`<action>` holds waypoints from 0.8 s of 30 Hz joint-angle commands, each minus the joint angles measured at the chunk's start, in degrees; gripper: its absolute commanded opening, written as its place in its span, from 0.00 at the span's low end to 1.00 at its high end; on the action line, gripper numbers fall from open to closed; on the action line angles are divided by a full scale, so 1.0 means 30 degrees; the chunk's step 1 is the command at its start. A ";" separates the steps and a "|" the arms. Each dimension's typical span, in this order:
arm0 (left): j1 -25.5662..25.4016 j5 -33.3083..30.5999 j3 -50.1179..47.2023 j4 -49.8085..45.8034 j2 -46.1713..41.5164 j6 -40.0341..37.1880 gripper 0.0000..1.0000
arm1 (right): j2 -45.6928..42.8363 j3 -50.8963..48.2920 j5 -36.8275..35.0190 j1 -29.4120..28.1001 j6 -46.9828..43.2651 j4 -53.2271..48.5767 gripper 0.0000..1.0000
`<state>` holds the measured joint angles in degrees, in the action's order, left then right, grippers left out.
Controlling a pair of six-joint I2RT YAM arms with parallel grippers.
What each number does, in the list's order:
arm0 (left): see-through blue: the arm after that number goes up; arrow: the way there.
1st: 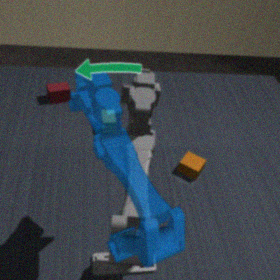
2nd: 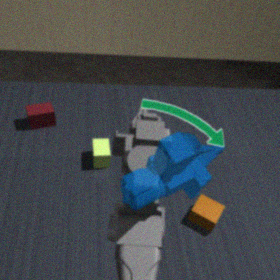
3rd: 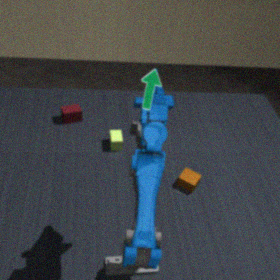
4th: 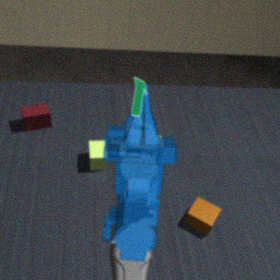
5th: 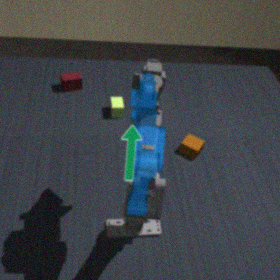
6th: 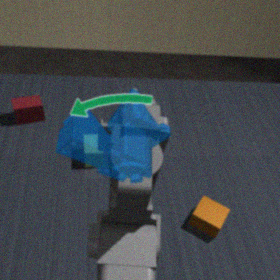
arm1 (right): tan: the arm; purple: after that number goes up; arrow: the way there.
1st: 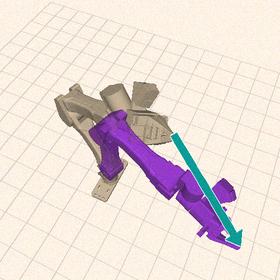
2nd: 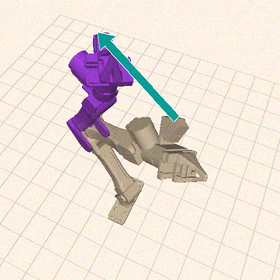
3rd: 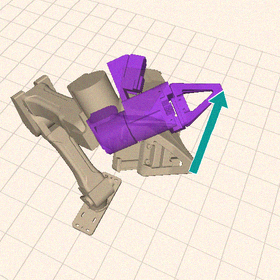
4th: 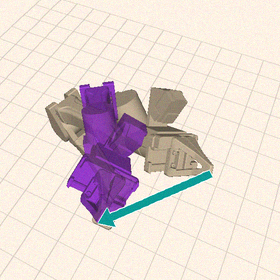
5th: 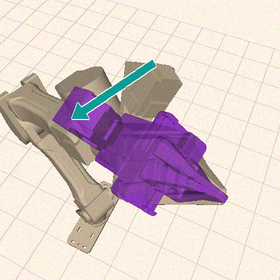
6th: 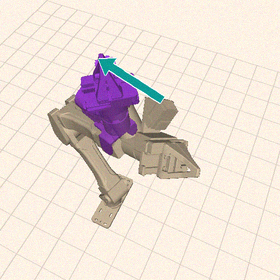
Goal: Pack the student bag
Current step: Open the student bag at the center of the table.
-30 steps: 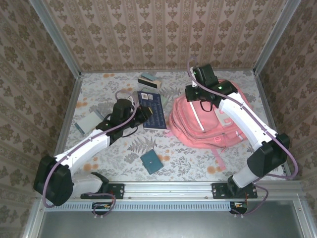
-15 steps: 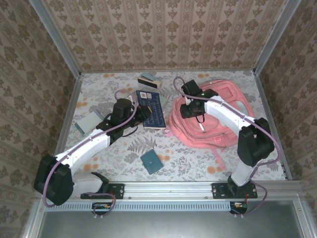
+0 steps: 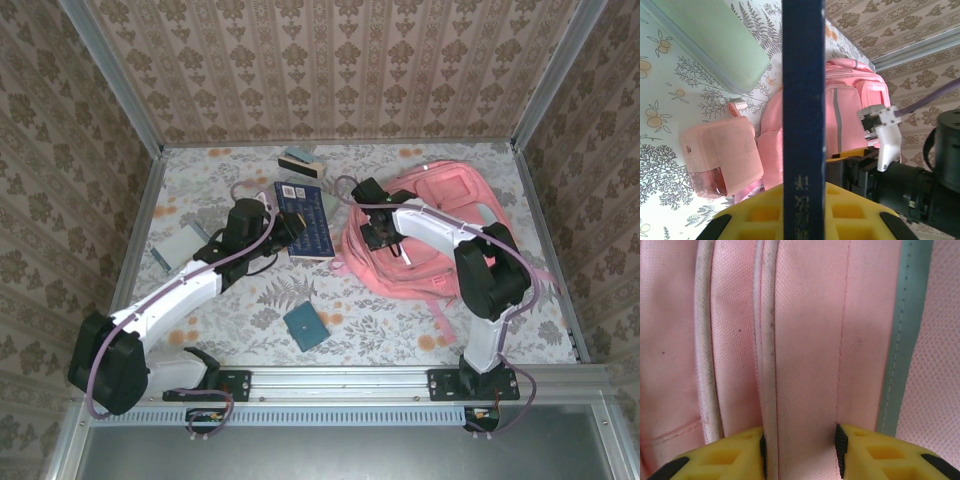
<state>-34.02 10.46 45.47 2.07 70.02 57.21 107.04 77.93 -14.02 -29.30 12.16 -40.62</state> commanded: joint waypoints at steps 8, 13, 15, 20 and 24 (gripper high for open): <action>0.0150 0.0190 0.0139 0.0709 -0.0386 -0.0032 0.00 | -0.2166 0.0576 -0.1292 -0.0034 0.0011 -0.0613 0.00; 0.0105 0.0381 0.0102 0.1878 0.0601 0.0400 0.00 | -0.3739 0.2423 -0.0330 0.0326 -0.0202 -0.1505 0.00; 0.0007 0.0418 0.0088 0.2635 0.1156 0.0713 0.00 | -0.4272 0.3183 0.0772 0.0816 -0.0103 -0.1773 0.00; -0.0396 0.0157 0.0414 0.4332 0.2648 0.1537 0.00 | -0.5148 0.4697 0.4850 0.2491 0.0833 -0.1887 0.00; -0.1109 -0.0024 0.1198 0.5898 0.4268 0.2229 0.00 | -0.5506 0.5404 0.7757 0.3499 0.1580 -0.1440 0.00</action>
<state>-35.79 10.48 45.69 12.21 80.88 61.36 93.23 90.48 -0.89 -19.42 14.72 -48.47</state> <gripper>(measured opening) 0.131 0.063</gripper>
